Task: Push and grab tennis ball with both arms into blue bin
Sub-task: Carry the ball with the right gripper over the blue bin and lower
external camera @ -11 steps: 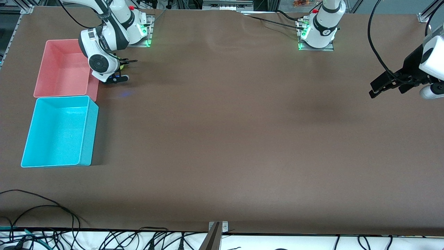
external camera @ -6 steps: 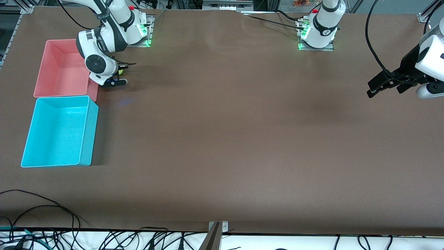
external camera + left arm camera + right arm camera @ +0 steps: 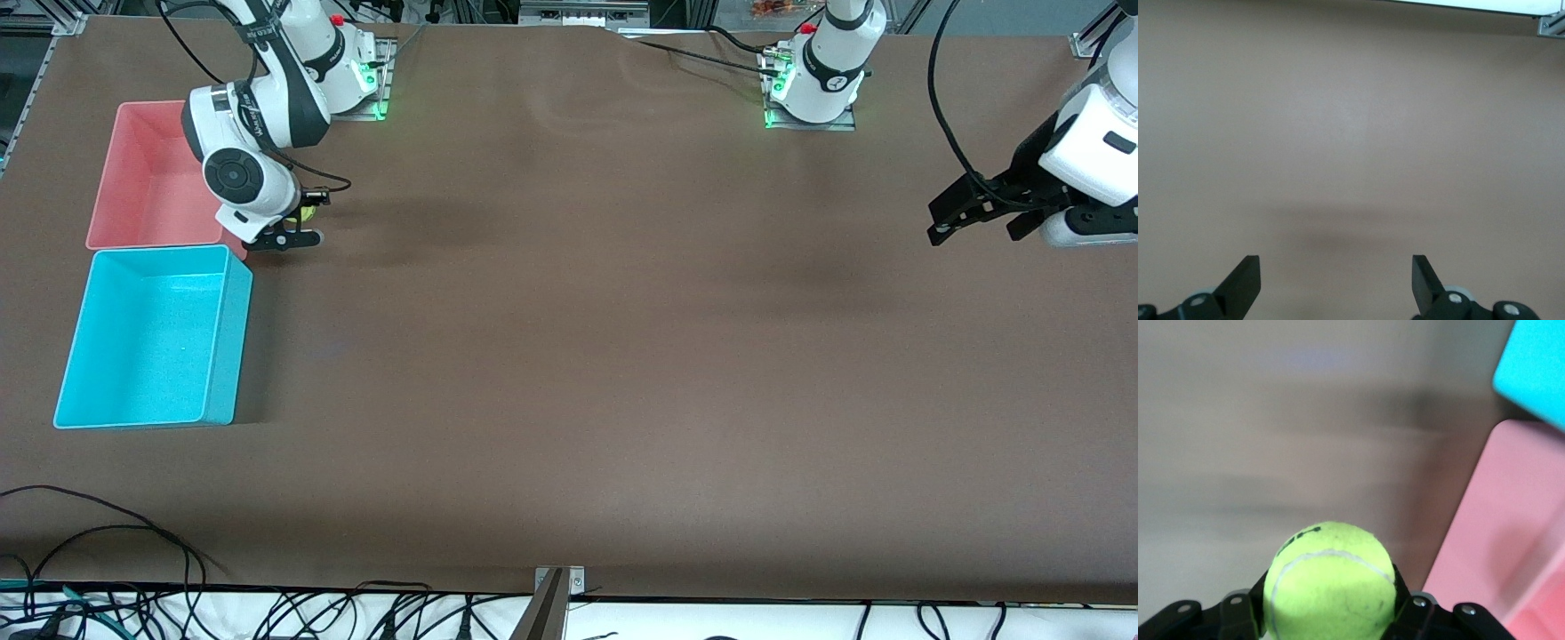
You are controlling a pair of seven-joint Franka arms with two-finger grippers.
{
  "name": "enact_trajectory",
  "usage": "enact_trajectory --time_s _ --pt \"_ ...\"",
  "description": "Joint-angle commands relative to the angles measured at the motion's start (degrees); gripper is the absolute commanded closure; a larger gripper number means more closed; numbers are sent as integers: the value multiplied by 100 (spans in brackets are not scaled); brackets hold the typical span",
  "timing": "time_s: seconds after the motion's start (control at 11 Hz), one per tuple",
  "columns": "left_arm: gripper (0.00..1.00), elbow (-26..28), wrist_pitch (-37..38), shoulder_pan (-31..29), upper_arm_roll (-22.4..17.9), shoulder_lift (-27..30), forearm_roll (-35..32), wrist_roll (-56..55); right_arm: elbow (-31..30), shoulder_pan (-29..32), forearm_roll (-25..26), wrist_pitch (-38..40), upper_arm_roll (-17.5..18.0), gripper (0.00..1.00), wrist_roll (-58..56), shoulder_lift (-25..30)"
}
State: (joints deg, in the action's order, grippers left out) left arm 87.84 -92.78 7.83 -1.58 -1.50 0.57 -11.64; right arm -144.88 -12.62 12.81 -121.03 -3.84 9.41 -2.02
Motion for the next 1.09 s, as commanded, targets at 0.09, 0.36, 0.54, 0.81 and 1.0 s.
enact_trajectory --time_s 0.09,0.36,0.54,0.81,1.0 --pt "0 -118 199 131 -45 -79 -119 688 1896 -118 -147 2043 15 64 -113 -218" --pt "0 -118 199 140 -44 -105 -84 724 2762 -13 -182 2146 -405 64 -919 -343" --pt "0 -118 199 140 -44 -114 -66 724 2877 171 -200 1578 -836 64 -2059 -456" --pt "0 -118 225 122 -44 -114 -66 733 3341 610 -1251 1108 -1206 64 -3932 -1315" --pt "0 -118 225 131 -36 -158 -57 715 3807 1040 -1718 1099 -1224 63 -4944 -1913"
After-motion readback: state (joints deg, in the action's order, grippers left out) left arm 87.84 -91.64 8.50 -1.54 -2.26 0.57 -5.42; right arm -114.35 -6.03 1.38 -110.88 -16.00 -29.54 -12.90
